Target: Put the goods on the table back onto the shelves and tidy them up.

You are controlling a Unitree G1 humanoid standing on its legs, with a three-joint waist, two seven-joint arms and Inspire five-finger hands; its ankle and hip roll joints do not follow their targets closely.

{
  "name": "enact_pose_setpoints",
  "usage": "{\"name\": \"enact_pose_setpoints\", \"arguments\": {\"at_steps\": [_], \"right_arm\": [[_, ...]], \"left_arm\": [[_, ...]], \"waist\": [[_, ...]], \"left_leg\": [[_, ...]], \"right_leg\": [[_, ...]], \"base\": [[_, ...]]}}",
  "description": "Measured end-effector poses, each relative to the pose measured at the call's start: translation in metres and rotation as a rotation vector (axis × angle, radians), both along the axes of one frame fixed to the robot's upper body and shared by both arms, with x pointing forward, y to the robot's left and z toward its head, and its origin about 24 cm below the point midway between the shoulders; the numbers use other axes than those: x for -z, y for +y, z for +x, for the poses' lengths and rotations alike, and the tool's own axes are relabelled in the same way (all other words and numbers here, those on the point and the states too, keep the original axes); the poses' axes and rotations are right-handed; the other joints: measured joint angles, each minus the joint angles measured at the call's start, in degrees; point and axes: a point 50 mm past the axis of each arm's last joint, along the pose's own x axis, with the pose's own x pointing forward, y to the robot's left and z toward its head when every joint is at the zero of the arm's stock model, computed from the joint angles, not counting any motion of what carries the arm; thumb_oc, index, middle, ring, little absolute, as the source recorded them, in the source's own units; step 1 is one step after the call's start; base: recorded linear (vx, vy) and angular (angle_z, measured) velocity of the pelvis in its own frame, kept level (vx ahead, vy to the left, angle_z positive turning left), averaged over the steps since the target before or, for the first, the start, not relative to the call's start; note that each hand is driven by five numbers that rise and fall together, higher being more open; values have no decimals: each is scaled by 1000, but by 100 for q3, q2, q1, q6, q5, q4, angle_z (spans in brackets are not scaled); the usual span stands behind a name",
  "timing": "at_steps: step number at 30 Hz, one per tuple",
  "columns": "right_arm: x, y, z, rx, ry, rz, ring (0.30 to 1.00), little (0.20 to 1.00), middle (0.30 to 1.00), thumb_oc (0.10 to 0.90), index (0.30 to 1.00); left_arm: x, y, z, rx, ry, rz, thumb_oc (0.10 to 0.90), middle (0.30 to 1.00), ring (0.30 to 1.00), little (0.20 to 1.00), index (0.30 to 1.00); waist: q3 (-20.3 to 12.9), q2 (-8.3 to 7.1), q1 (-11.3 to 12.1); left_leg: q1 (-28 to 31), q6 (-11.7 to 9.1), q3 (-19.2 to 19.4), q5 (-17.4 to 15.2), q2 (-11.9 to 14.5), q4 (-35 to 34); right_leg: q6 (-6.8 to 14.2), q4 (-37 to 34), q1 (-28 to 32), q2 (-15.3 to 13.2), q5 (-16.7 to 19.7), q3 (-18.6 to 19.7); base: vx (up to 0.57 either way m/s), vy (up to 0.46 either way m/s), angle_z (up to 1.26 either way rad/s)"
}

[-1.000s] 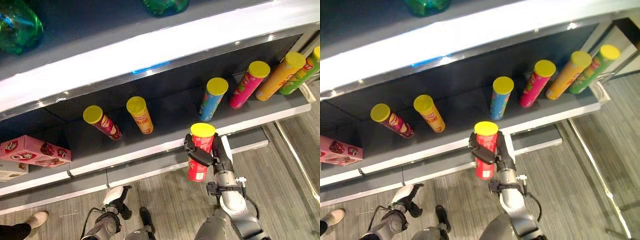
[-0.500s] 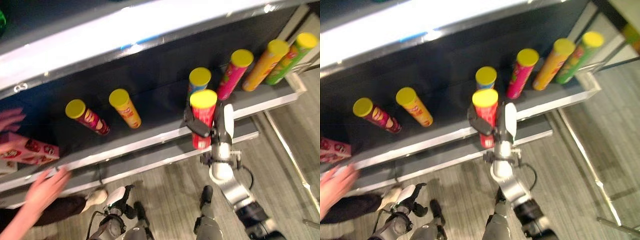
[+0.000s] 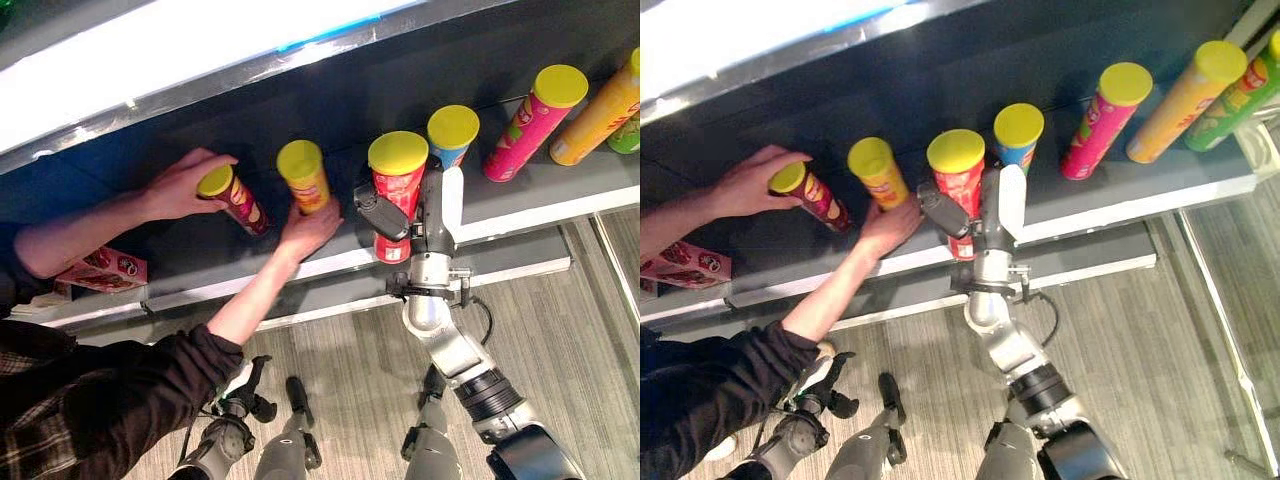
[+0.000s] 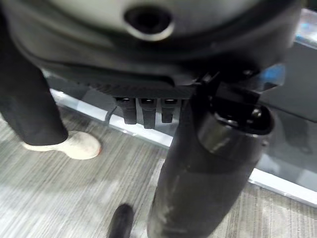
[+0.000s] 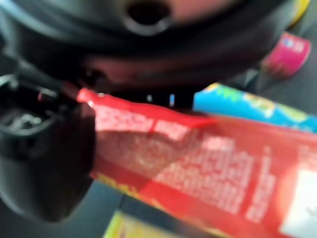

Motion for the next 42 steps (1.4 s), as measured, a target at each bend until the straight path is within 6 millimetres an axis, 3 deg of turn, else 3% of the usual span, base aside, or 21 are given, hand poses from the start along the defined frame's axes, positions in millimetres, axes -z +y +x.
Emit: {"name": "enact_pose_setpoints", "arguments": {"at_steps": [5,11,12,14,17,32,39,42], "right_arm": [[29,-11,-13,35,95,10,300,300,300,400,300],[82,-28,-63,51,300,32,300,300,300,400,300],[92,-31,-79,48,349,42,300,300,300,400,300],[103,-28,-92,11,404,32,300,300,300,400,300],[101,-22,-94,-35,407,24,300,300,300,400,300],[113,-17,-106,-96,468,26,300,300,300,400,300],[118,-15,-109,-96,498,79,300,300,300,400,300],[117,-15,-108,-94,495,85,300,300,300,400,300]], "left_arm": [[2,1,-4,-9,12,2,800,900,900,900,900],[11,9,-21,-47,70,15,800,900,900,900,900],[15,12,-26,-55,96,25,800,900,900,900,900],[22,19,-38,-78,145,53,800,900,900,900,900],[24,27,-46,-97,169,72,800,900,900,900,900],[34,34,-75,-137,255,92,800,900,900,900,900],[37,37,-82,-149,282,102,800,900,900,900,900],[37,37,-82,-142,281,107,800,900,900,900,900]], "waist": [[-27,-64,-116],[-320,-578,-452],[-391,-699,-478],[-551,-936,-529],[-693,-1095,-600],[-995,-1143,-616],[-1107,-1124,-604],[-1114,-1107,-617]], "left_leg": [[201,16,4,-17,-7,-4],[589,-11,59,-90,-11,-6],[765,5,97,-107,-14,-3],[998,37,227,-215,-59,-33],[1172,35,307,-239,-90,-24],[1655,-2,490,-329,-97,-31],[1600,-29,484,-380,-129,-31],[1400,-14,422,-385,-212,0]], "right_leg": [[1,0,204,-2,-1,4],[32,0,534,7,-28,47],[33,0,695,7,-27,45],[41,-2,847,-25,-33,182],[92,-3,902,-34,-85,270],[115,-3,1209,14,-111,470],[107,23,1192,-21,-64,465],[212,67,999,-87,-293,486]], "base": [[33,20,-1],[41,54,-4],[-59,51,-16],[22,79,-26],[7,50,-14],[19,35,-8],[-26,55,1],[-122,117,4]]}}
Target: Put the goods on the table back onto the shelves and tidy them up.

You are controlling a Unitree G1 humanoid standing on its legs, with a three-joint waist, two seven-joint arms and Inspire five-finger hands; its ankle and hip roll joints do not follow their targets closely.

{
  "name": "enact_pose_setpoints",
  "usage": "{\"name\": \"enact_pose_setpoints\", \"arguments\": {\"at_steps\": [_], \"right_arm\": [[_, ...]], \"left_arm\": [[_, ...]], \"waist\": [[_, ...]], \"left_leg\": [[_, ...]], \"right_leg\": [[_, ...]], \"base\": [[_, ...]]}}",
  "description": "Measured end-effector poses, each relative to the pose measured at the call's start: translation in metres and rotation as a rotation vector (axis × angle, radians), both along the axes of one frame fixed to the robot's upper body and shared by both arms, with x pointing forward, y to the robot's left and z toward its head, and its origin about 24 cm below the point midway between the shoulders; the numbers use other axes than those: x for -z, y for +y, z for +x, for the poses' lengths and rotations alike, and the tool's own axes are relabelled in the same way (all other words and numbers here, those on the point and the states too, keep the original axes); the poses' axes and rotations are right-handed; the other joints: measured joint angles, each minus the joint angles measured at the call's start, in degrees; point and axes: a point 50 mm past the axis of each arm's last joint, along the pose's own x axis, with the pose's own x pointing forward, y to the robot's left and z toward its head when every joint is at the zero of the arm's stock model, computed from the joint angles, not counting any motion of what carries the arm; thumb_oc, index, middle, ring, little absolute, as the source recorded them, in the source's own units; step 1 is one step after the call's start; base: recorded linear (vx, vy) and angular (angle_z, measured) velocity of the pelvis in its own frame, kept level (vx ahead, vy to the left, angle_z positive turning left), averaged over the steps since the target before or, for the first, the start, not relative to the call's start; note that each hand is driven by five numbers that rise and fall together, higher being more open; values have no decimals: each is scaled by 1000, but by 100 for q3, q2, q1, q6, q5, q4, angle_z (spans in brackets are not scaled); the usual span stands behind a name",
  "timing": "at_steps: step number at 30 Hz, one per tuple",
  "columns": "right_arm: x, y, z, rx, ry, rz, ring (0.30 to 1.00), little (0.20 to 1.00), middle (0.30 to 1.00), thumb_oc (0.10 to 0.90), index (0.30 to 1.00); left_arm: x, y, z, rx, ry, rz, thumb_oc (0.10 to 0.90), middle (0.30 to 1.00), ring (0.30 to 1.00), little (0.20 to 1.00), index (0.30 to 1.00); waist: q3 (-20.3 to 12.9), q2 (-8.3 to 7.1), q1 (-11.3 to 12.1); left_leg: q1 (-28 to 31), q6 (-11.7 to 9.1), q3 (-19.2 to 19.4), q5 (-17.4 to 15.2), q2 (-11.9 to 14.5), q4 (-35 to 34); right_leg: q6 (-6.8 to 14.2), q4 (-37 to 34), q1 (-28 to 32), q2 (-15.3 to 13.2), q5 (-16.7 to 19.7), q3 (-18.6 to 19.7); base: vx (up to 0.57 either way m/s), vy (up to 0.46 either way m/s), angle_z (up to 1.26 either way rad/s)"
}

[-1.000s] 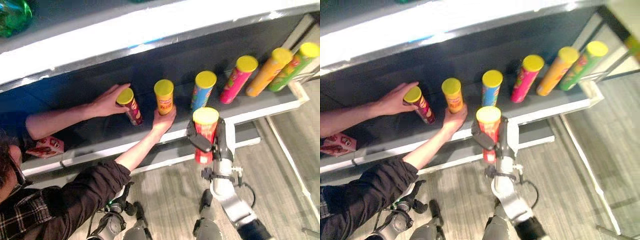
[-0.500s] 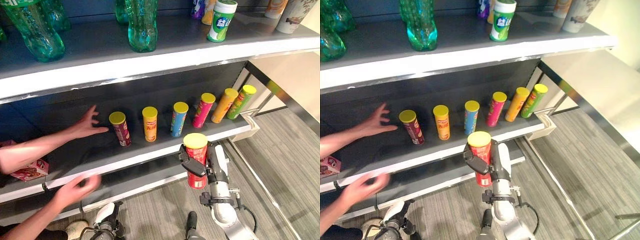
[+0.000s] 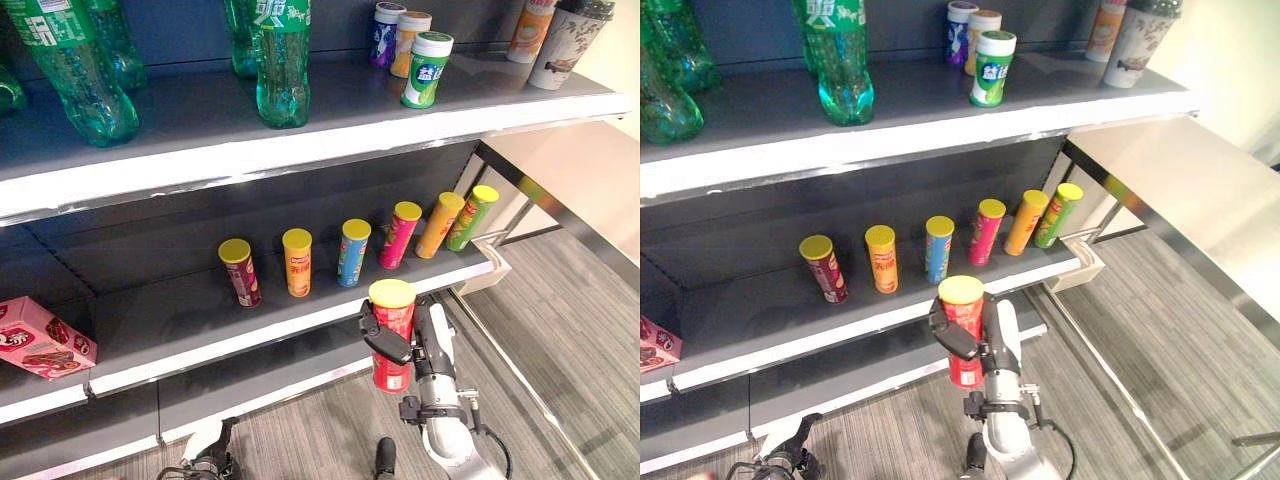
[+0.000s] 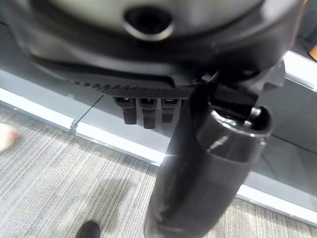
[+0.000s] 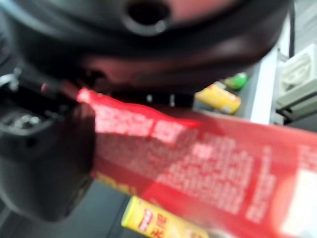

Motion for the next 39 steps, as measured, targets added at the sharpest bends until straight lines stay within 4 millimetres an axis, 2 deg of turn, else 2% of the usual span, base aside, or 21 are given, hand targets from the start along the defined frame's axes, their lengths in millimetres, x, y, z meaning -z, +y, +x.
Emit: {"name": "enact_pose_setpoints", "arguments": {"at_steps": [5,7,8,10,11,12,14,18,19,21,24,25,26,28,29,30,31,32,33,37,39], "right_arm": [[8,-2,-1,0,40,-7,300,300,300,400,300],[8,-7,0,-17,49,-24,300,300,300,400,300],[9,-7,-1,-32,59,-30,300,300,300,400,300],[10,-9,-4,-40,61,-37,300,300,300,400,300],[8,-20,-4,-28,56,-71,300,300,300,400,300],[9,-29,-4,-16,66,-98,300,300,300,400,300],[6,-41,-2,-19,65,-142,300,300,300,400,300],[-6,-41,10,-28,10,-128,300,300,300,400,300],[-9,-40,12,-30,-3,-116,300,300,300,400,300],[-14,-42,15,-14,-32,-104,300,300,300,400,300],[-16,-44,17,5,-46,-102,300,300,300,400,300],[-16,-45,19,23,-46,-91,300,300,300,400,300],[-16,-46,19,32,-48,-86,300,300,300,400,300],[-16,-49,18,35,-46,-99,300,300,300,400,300],[-17,-53,17,40,-47,-112,300,300,300,400,300],[-17,-58,15,53,-42,-129,300,300,300,400,300],[-14,-60,14,92,-35,-111,300,300,300,400,300],[-11,-55,12,131,-26,-64,300,300,300,400,300],[-11,-44,14,98,-29,-55,300,300,300,400,300],[-14,-9,15,-18,-54,-17,300,300,300,400,300],[-21,6,19,-62,-86,12,300,300,300,400,300]], "left_arm": [[0,2,-1,-17,6,4,800,900,900,900,900],[1,-3,0,-16,4,-9,800,900,900,900,900],[1,-1,-3,-17,9,-4,800,900,900,900,900],[0,5,-4,-9,13,13,800,900,900,900,900],[1,-4,1,15,18,0,800,900,900,900,900],[1,-11,5,35,15,-18,800,900,900,900,900],[-3,-22,17,77,-28,-42,800,900,900,900,900],[-15,-29,49,103,-122,-59,800,900,900,900,900],[-15,-33,50,103,-126,-74,800,900,900,900,900],[-12,-34,42,84,-116,-94,800,900,900,900,900],[-10,-32,41,76,-104,-84,800,900,900,900,900],[-10,-33,41,88,-97,-78,800,900,900,900,900],[-10,-32,42,98,-99,-74,800,900,900,900,900],[-10,-39,40,103,-106,-94,800,900,900,900,900],[-10,-45,40,113,-111,-107,800,900,900,900,900],[-9,-53,41,121,-115,-128,800,900,900,900,900],[-12,-54,48,126,-132,-127,800,900,900,900,900],[-22,-49,66,133,-191,-100,800,900,900,900,900],[-25,-44,72,141,-199,-77,800,900,900,900,900],[-22,-35,64,187,-165,-43,800,900,900,900,900],[-19,-29,54,141,-145,-45,800,900,900,900,900]], "waist": [[230,50,-23],[491,396,-12],[614,644,5],[623,684,7],[741,887,-87],[773,991,-177],[782,986,-50],[988,644,19],[1017,579,-5],[957,658,-28],[931,692,-6],[925,703,12],[933,697,4],[929,786,-61],[928,944,-76],[917,1135,-183],[920,1050,-321],[945,772,-291],[946,759,-268],[964,718,-181],[996,626,-148]], "left_leg": [[-50,103,-9,-56,-77,40],[26,149,-23,-96,122,-31],[70,139,-33,-92,479,-32],[62,126,-119,-33,518,-5],[46,99,-339,42,601,2],[42,167,-444,118,600,15],[-16,235,-394,171,538,312],[-1112,-61,-1181,360,601,2321],[-1170,2,-1266,206,699,2347],[-951,34,-1139,185,938,1429],[-988,-128,-1799,288,1324,636],[-1072,-167,-2065,311,1689,377],[-1077,-157,-2051,304,1773,309],[-888,14,-1998,614,1601,196],[-792,-43,-1962,722,1445,198],[-654,-225,-1607,527,1225,161],[-591,-477,-1523,375,924,30],[-659,-124,-1417,255,283,69],[-664,89,-1236,171,-22,62],[-653,419,-790,0,-396,18],[-673,532,-167,-70,-476,19]], "right_leg": [[-35,423,-233,-93,235,85],[164,886,-431,173,343,161],[347,1664,-577,735,-630,211],[-287,1910,-477,1263,-1507,228],[-570,1500,-93,1497,-1469,440],[-632,1312,121,1683,-1479,852],[-820,1216,215,1628,-1332,969],[-857,1074,366,1174,-1315,790],[-870,844,567,1107,-1274,745],[-894,577,744,1122,-1290,736],[-772,569,582,1134,-1310,926],[-641,695,341,1100,-1341,1177],[-572,735,237,1011,-1312,1293],[-270,717,177,781,-1222,1423],[-142,648,249,689,-1215,1438],[21,471,435,526,-1168,1414],[100,450,483,202,-1161,1332],[16,463,318,-385,-729,1287],[-52,467,111,-642,-188,1327],[-196,546,-450,-762,805,1120],[-1025,353,-828,-614,1566,227]], "base": [[-39,191,0],[0,119,-20],[51,46,-12],[70,-14,14],[31,-69,70],[24,-44,92],[-52,-44,34],[82,73,30],[159,208,17],[153,306,-5],[149,490,-31],[141,507,-57],[131,510,-68],[148,459,-52],[172,557,-34],[108,578,13],[41,644,35],[-35,621,22],[-55,426,-22],[-101,388,-66],[-317,494,-119]]}}
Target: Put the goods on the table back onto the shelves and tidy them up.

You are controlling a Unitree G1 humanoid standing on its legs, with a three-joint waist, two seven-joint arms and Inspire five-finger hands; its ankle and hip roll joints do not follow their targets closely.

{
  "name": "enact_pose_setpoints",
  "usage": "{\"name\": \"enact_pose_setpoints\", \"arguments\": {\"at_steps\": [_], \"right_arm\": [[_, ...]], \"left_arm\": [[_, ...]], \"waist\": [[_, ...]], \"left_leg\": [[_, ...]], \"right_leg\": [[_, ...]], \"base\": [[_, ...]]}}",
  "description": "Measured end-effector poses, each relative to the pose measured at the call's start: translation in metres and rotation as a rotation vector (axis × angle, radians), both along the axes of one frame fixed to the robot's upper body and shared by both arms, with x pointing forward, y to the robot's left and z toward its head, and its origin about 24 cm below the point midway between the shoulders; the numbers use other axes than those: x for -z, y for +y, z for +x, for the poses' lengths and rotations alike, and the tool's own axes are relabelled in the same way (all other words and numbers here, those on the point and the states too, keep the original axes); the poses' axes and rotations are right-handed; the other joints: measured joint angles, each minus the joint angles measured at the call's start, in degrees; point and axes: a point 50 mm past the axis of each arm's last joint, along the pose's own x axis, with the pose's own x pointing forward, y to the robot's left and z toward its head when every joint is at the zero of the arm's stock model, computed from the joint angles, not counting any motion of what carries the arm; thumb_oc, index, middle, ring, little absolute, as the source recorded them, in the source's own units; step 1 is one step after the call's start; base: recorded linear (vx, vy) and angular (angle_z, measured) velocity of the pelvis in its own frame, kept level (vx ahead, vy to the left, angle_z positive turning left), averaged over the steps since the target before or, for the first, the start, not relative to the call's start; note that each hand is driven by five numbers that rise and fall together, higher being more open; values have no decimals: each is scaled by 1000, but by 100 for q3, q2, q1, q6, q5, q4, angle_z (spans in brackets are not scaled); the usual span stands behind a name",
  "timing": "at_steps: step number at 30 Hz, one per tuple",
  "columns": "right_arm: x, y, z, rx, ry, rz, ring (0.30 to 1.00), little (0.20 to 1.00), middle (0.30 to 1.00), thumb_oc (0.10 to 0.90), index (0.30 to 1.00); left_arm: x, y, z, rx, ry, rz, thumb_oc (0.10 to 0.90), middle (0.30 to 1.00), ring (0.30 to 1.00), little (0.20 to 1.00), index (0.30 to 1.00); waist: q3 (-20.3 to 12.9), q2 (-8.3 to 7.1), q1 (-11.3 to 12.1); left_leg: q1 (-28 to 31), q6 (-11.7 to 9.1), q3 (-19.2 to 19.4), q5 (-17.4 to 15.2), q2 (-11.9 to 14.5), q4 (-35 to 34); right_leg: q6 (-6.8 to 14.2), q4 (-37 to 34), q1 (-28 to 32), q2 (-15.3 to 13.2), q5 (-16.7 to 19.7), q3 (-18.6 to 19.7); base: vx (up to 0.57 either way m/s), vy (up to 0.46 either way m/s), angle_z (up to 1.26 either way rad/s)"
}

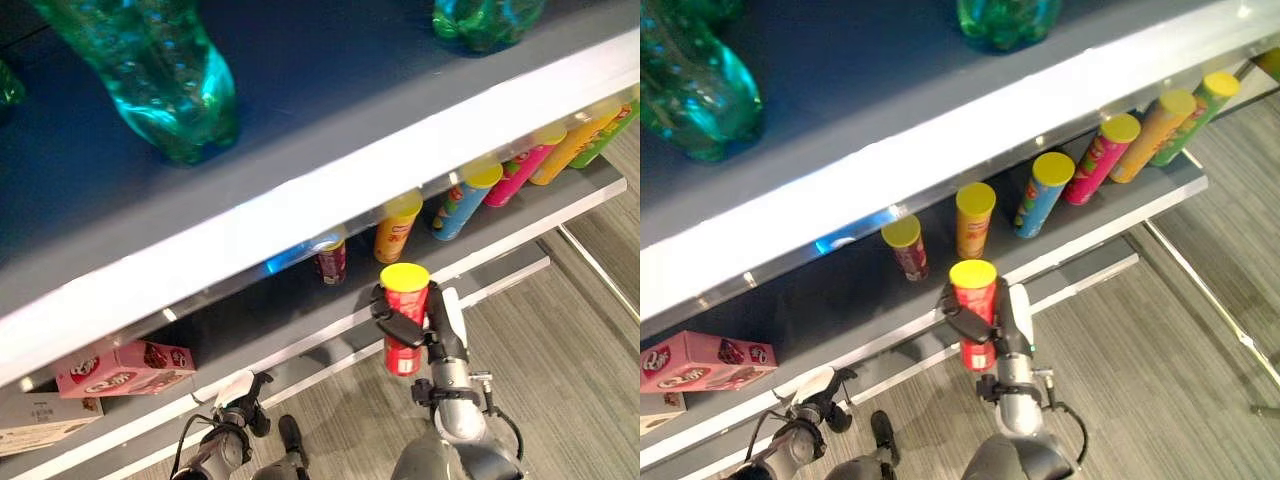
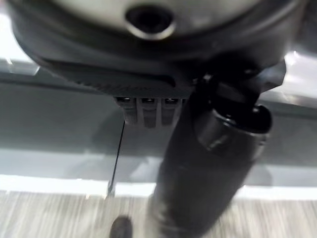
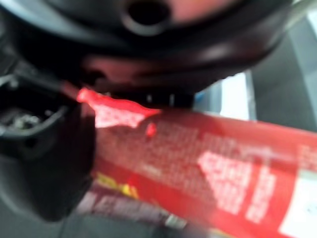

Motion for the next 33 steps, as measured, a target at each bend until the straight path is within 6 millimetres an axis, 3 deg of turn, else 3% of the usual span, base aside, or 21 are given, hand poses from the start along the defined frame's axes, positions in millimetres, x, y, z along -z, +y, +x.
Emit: {"name": "enact_pose_setpoints", "arguments": {"at_steps": [1,2,3,4,5,8,10,11,14,17,20,21,22,24,25,26,27,29,30,31,33], "right_arm": [[-2,0,1,5,-11,9,300,300,300,400,300],[-1,-6,1,35,-12,6,300,300,300,400,300],[5,-16,-6,72,12,-8,300,300,300,400,300],[8,-21,-8,68,26,-38,300,300,300,400,300],[9,-26,-10,67,32,-60,300,300,300,400,300],[5,-32,-8,66,14,-95,300,300,300,400,300],[-2,-37,-5,53,-22,-124,300,300,300,400,300],[-3,-39,-4,54,-29,-124,300,300,300,400,300],[1,-39,-10,56,-14,-106,300,300,300,400,300],[-2,-39,-9,46,-35,-101,300,300,300,400,300],[-1,-47,-12,73,-24,-110,300,300,300,400,300],[1,-46,-11,61,-14,-116,300,300,300,400,300],[-3,-42,-9,40,-27,-111,300,300,300,400,300],[-9,-41,-10,27,-50,-110,300,300,300,400,300],[-10,-42,-10,21,-57,-119,300,300,300,400,300],[-11,-43,-9,7,-53,-132,300,300,300,400,300],[-11,-44,-8,3,-53,-138,300,300,300,400,300],[-12,-48,-8,-2,-53,-163,300,300,300,400,300],[-11,-51,-8,0,-41,-176,300,300,300,400,300],[-3,-47,-11,-10,-5,-158,300,300,300,400,300],[6,-40,-12,-36,31,-143,300,300,300,400,300]], "left_arm": [[2,5,-6,-21,17,4,800,900,900,900,900],[5,11,-15,-59,33,5,800,900,900,900,900],[1,22,-12,-76,18,28,800,900,900,900,900],[-4,33,-9,-80,-1,51,800,900,900,900,900],[-5,38,-9,-84,-1,67,800,900,900,900,900],[-5,42,-11,-108,4,71,800,900,900,900,900],[-4,36,-9,-112,-4,52,800,900,900,900,900],[-6,35,-5,-119,-17,45,800,900,900,900,900],[-11,27,6,-88,-59,26,800,900,900,900,900],[-9,18,6,-75,-60,0,800,900,900,900,900],[-7,8,7,-103,-57,-33,800,900,900,900,900],[-6,9,5,-108,-52,-32,800,900,900,900,900],[-2,13,-3,-115,-21,-20,800,900,900,900,900],[2,16,-10,-128,4,-11,800,900,900,900,900],[4,16,-14,-131,17,-10,800,900,900,900,900],[7,16,-18,-136,37,-6,800,900,900,900,900],[7,15,-18,-135,36,-7,800,900,900,900,900],[8,8,-17,-131,34,-26,800,900,900,900,900],[7,2,-14,-122,25,-39,800,900,900,900,900],[6,4,-11,-118,16,-32,800,900,900,900,900],[6,5,-11,-111,22,-24,800,900,900,900,900]], "waist": [[0,4,-40],[60,131,43],[68,212,53],[57,60,182],[48,-52,260],[78,-202,472],[47,-61,552],[25,38,554],[60,-168,620],[105,-69,644],[129,85,486],[138,96,564],[138,67,625],[143,38,478],[132,88,394],[107,157,280],[104,175,247],[106,359,139],[118,442,110],[125,298,143],[120,250,163]], "left_leg": [[19,44,193,-28,24,1],[60,81,453,-61,359,22],[-21,60,375,-39,706,126],[-23,36,379,-26,756,181],[-22,33,374,-26,740,263],[-333,107,172,-134,882,965],[-429,-22,-176,-66,786,449],[-473,-84,-130,207,869,418],[-538,-152,-485,433,1112,455],[-666,-163,-590,627,1182,453],[-770,-301,-524,1523,957,6],[-758,-242,-385,1432,974,120],[-710,-156,-201,958,974,385],[-587,-473,-101,595,972,684],[-434,-485,-114,581,1048,678],[-108,-590,38,510,1298,688],[67,-579,147,526,1366,640],[301,-407,121,1027,1548,585],[346,-516,111,758,1426,433],[305,-414,56,627,1268,333],[267,-312,47,465,1082,281]], "right_leg": [[-54,1,-61,156,45,-93],[465,631,-178,659,-782,-42],[666,2300,-383,1311,-2613,60],[642,2987,-412,1554,-3309,9],[508,2912,-294,1655,-3543,34],[253,1655,375,1853,-3466,226],[137,999,605,2045,-3243,222],[124,867,641,2209,-3180,211],[60,495,910,2414,-3011,-79],[30,482,908,2492,-2979,-209],[-76,415,981,2244,-2996,-732],[-173,352,1005,2189,-2960,-749],[-262,165,1091,2083,-2787,-795],[-154,-154,1271,1872,-2565,-927],[-128,-173,1298,1775,-2555,-968],[-42,-175,1356,1675,-2471,-1070],[62,-171,1358,1640,-2462,-1085],[245,-136,1351,1577,-2394,-1159],[382,-119,1329,1566,-2347,-1189],[515,-98,1259,1318,-2277,-1187],[635,-107,1262,1153,-2218,-1203]], "base": [[-281,262,-126],[-313,224,-76],[-270,153,-56],[-227,64,-3],[-157,-57,-25],[-155,-237,-31],[-143,-208,-30],[-102,-118,-9],[-220,-121,28],[-274,23,32],[-81,45,85],[-67,80,41],[-37,57,9],[-29,119,38],[-37,183,58],[-46,243,43],[-29,185,41],[-8,134,30],[5,315,37],[6,317,36],[21,237,34]]}}
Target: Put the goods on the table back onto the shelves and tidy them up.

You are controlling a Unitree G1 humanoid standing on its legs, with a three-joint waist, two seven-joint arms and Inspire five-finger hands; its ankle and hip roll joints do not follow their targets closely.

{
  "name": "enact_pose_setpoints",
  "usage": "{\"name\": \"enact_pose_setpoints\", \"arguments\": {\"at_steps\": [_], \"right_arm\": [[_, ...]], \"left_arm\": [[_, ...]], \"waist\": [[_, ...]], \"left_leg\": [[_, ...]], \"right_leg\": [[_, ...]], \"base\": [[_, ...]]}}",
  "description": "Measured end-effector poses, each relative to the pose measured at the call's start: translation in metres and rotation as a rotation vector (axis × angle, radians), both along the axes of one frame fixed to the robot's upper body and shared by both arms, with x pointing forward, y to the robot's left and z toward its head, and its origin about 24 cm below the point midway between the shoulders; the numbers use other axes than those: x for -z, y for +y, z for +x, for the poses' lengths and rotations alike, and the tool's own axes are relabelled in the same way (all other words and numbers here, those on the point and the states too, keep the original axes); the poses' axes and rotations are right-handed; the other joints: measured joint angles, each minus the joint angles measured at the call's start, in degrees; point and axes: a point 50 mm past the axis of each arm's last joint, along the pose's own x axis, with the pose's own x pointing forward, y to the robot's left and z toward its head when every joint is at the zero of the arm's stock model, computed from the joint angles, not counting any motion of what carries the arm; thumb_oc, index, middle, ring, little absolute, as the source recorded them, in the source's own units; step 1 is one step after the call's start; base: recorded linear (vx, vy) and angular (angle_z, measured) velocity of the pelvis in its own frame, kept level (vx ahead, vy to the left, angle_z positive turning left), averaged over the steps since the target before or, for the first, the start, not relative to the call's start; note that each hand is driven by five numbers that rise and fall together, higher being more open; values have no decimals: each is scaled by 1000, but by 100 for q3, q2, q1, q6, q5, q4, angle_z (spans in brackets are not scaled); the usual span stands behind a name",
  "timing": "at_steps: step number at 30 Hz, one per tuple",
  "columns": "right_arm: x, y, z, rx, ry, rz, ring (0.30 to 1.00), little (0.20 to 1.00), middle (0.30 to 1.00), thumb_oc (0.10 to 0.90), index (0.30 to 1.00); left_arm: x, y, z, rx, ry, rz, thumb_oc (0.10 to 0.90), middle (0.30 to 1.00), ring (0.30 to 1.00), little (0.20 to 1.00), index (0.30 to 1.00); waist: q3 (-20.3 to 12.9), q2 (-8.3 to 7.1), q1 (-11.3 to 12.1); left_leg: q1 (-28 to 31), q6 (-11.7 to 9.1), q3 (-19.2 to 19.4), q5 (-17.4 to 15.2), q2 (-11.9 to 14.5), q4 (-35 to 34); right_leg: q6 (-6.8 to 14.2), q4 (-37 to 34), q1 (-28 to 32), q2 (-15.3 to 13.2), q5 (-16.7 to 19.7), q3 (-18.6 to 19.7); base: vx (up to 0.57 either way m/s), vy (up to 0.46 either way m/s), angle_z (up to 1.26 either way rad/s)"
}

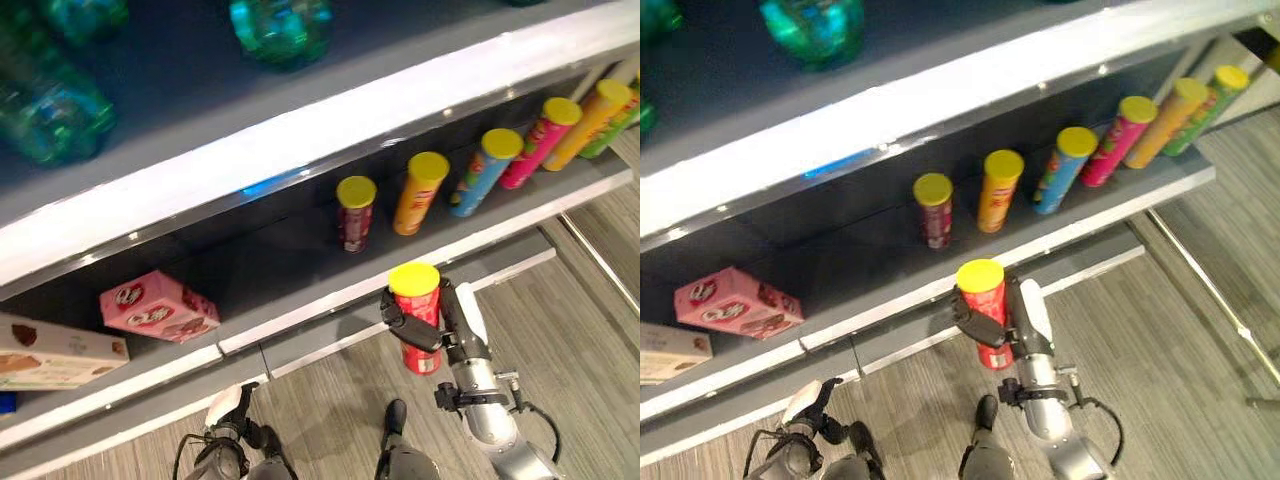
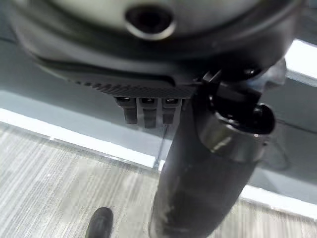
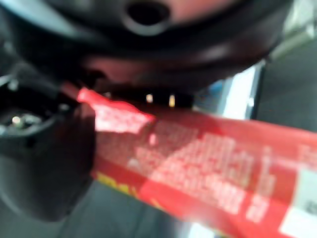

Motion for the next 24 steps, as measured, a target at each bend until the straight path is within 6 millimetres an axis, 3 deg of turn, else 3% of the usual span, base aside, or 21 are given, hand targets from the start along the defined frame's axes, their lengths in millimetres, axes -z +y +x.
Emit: {"name": "enact_pose_setpoints", "arguments": {"at_steps": [3,4,7,8,15,18,19,24], "right_arm": [[5,6,0,-9,23,27,300,300,300,400,300],[6,6,2,0,25,31,300,300,300,400,300],[6,8,4,14,23,54,300,300,300,400,300],[6,15,5,19,18,88,300,300,300,400,300],[11,20,1,14,36,97,300,300,300,400,300],[2,34,11,-47,-7,100,300,300,300,400,300],[-16,52,26,-128,-84,97,300,300,300,400,300],[-56,72,52,-182,-264,89,300,300,300,400,300]], "left_arm": [[3,5,-8,8,28,23,800,900,900,900,900],[4,6,-11,12,36,29,800,900,900,900,900],[4,13,-15,8,46,45,800,900,900,900,900],[3,21,-16,-12,48,60,800,900,900,900,900],[-2,21,-3,-8,12,58,800,900,900,900,900],[-5,16,3,15,-19,43,800,900,900,900,900],[-8,13,9,30,-36,36,800,900,900,900,900],[-5,6,9,10,-33,7,800,900,900,900,900]], "waist": [[-8,116,-31],[-17,98,-29],[-90,57,-70],[-125,-25,-102],[-160,-177,-158],[-161,-175,-104],[-161,-157,23],[-154,8,398]], "left_leg": [[-12,-46,24,-200,-217,-313],[-80,-16,16,-217,-389,-308],[-258,64,71,-289,-546,-335],[-396,59,190,-269,-606,-308],[-425,56,418,-238,-574,-305],[-455,24,444,-215,-532,-306],[-573,11,341,-142,-471,-306],[-963,54,153,-43,-478,-304]], "right_leg": [[148,-24,-23,-190,128,-156],[195,-5,-106,-323,184,-120],[246,10,-347,-474,273,-25],[241,-36,-588,-495,398,134],[219,-196,-737,-408,529,319],[192,-229,-770,-379,554,318],[170,-301,-780,-347,572,206],[145,-310,-1013,-375,619,30]], "base": [[0,378,30],[-33,395,26],[-25,202,-11],[-25,145,-40],[-21,57,-19],[-19,7,-3],[-12,-7,22],[10,-18,21]]}}
